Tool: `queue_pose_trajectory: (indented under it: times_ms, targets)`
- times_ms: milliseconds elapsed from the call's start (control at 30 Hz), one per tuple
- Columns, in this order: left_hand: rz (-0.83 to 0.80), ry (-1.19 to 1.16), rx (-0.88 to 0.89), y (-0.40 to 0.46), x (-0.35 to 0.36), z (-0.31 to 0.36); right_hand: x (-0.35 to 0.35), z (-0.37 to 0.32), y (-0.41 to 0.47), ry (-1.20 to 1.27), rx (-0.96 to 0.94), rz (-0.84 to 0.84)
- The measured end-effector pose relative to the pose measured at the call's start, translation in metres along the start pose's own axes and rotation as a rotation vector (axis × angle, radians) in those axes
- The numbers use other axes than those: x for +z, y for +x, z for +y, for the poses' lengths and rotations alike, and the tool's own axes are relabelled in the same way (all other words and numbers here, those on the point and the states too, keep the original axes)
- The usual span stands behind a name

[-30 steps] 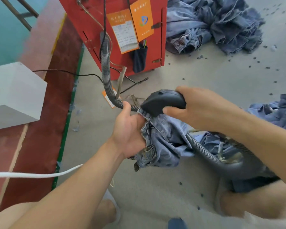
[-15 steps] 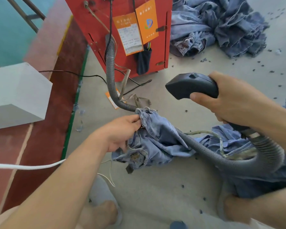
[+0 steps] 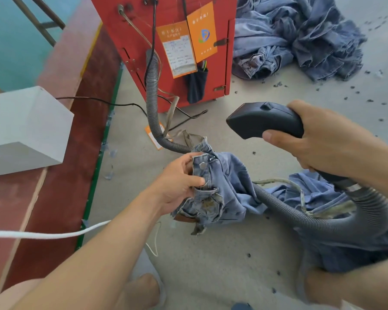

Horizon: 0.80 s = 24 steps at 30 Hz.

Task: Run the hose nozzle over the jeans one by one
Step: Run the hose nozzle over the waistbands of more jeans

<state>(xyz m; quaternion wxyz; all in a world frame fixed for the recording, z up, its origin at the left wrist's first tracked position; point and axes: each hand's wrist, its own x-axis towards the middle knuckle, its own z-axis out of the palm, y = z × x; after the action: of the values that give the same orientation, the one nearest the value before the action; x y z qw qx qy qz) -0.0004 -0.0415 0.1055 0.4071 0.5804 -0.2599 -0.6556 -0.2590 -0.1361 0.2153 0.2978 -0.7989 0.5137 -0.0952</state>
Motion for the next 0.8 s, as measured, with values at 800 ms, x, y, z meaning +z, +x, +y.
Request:
queue_pose_trajectory:
  times_ms: [800]
  targets:
    - [-0.196, -0.495, -0.172, -0.010, 0.013, 0.028, 0.036, -0.009, -0.016, -0.203, -0.189, -0.202]
